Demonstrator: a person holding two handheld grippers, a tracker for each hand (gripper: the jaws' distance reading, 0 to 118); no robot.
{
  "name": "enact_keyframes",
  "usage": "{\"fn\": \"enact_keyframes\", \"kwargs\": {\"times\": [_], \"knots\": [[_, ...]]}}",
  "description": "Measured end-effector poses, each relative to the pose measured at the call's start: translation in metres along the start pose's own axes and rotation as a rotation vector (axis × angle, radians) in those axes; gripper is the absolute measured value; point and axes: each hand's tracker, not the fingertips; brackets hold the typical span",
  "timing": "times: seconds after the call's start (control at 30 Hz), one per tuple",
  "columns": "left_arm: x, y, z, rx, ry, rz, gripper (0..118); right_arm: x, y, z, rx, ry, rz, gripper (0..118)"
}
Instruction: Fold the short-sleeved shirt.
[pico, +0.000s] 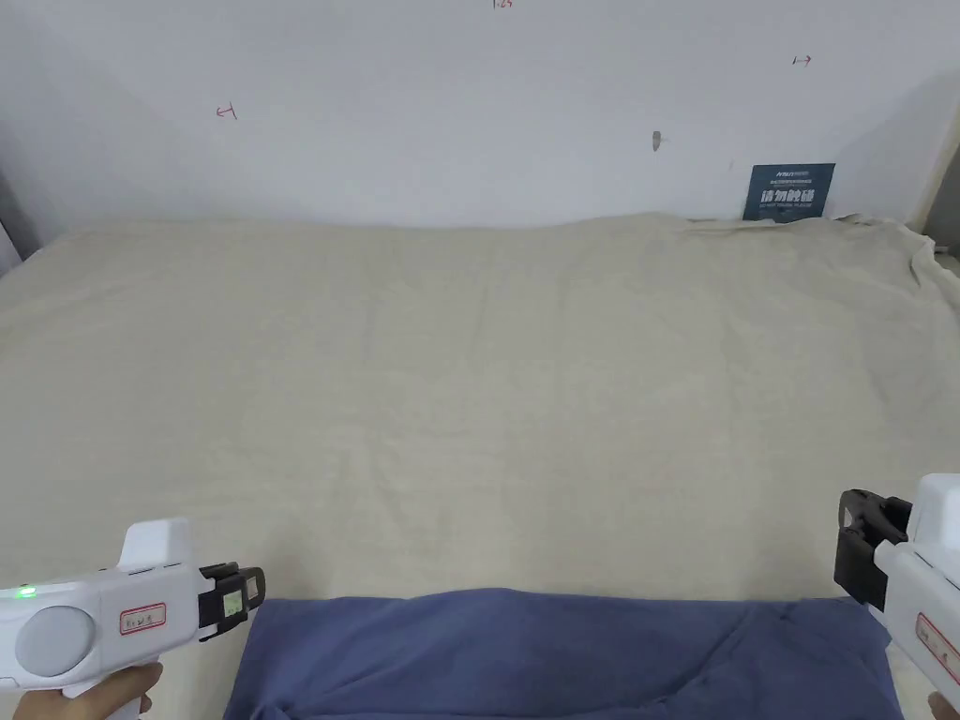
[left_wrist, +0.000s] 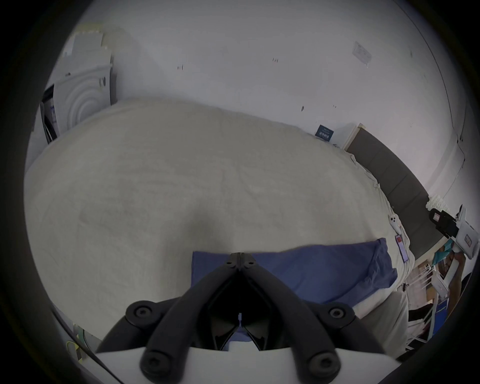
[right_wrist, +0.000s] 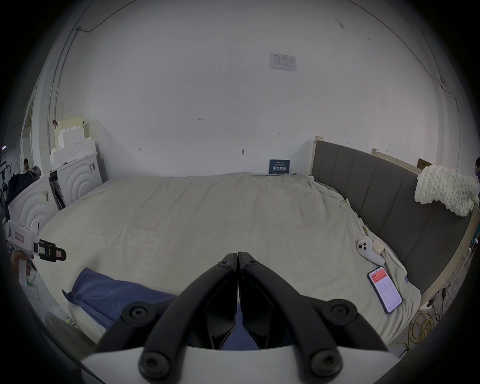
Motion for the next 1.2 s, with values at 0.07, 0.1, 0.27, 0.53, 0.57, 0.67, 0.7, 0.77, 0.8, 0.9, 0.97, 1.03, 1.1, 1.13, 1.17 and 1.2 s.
{"fn": "enact_keyframes", "kwargs": {"times": [0.07,0.1,0.27,0.53,0.57,0.67,0.7,0.77,0.8,0.9,0.97,1.03,1.1,1.13,1.17,1.2], "knots": [[-0.013,-0.001,-0.008,-0.069,-0.033,0.031,0,0.001,-0.001,-0.005,-0.011,-0.004,0.000,0],[-0.020,-0.002,-0.012,-0.101,-0.053,0.048,3,0.002,-0.002,-0.007,-0.015,-0.003,-0.001,0],[-0.048,-0.010,-0.031,-0.170,-0.087,0.108,60,0.001,-0.004,-0.013,-0.035,-0.007,-0.003,0],[-0.060,-0.022,-0.058,-0.248,-0.140,0.201,86,-0.003,-0.014,-0.024,-0.081,-0.011,-0.006,0],[-0.058,-0.024,-0.062,-0.254,-0.143,0.198,82,-0.003,-0.015,-0.025,-0.086,-0.010,-0.008,0],[-0.064,-0.029,-0.079,-0.284,-0.142,0.163,61,-0.005,-0.020,-0.027,-0.103,-0.007,-0.014,0],[-0.064,-0.030,-0.083,-0.291,-0.125,0.144,57,-0.005,-0.020,-0.027,-0.107,-0.006,-0.013,0],[-0.059,-0.030,-0.081,-0.273,-0.098,0.066,47,-0.006,-0.021,-0.028,-0.113,-0.006,-0.010,0],[-0.059,-0.029,-0.082,-0.274,-0.101,0.073,39,-0.006,-0.021,-0.028,-0.114,-0.006,-0.010,0],[-0.063,-0.026,-0.082,-0.273,-0.072,0.060,7,-0.004,-0.021,-0.029,-0.117,-0.004,-0.012,0],[-0.066,-0.027,-0.081,-0.284,-0.134,0.124,5,-0.003,-0.021,-0.029,-0.115,-0.005,-0.017,0],[-0.057,-0.027,-0.080,-0.273,-0.079,0.059,4,-0.001,-0.020,-0.029,-0.112,-0.008,-0.019,0],[-0.051,-0.026,-0.078,-0.277,-0.067,0.015,2,0.000,-0.020,-0.029,-0.110,-0.008,-0.024,0],[-0.049,-0.023,-0.075,-0.275,-0.070,0.021,2,0.001,-0.019,-0.029,-0.109,-0.007,-0.027,0],[-0.048,-0.020,-0.072,-0.271,-0.072,0.019,1,0.001,-0.019,-0.029,-0.109,-0.006,-0.031,0],[-0.045,-0.018,-0.068,-0.264,-0.063,0.014,1,0.002,-0.019,-0.029,-0.108,-0.004,-0.035,0]]}}
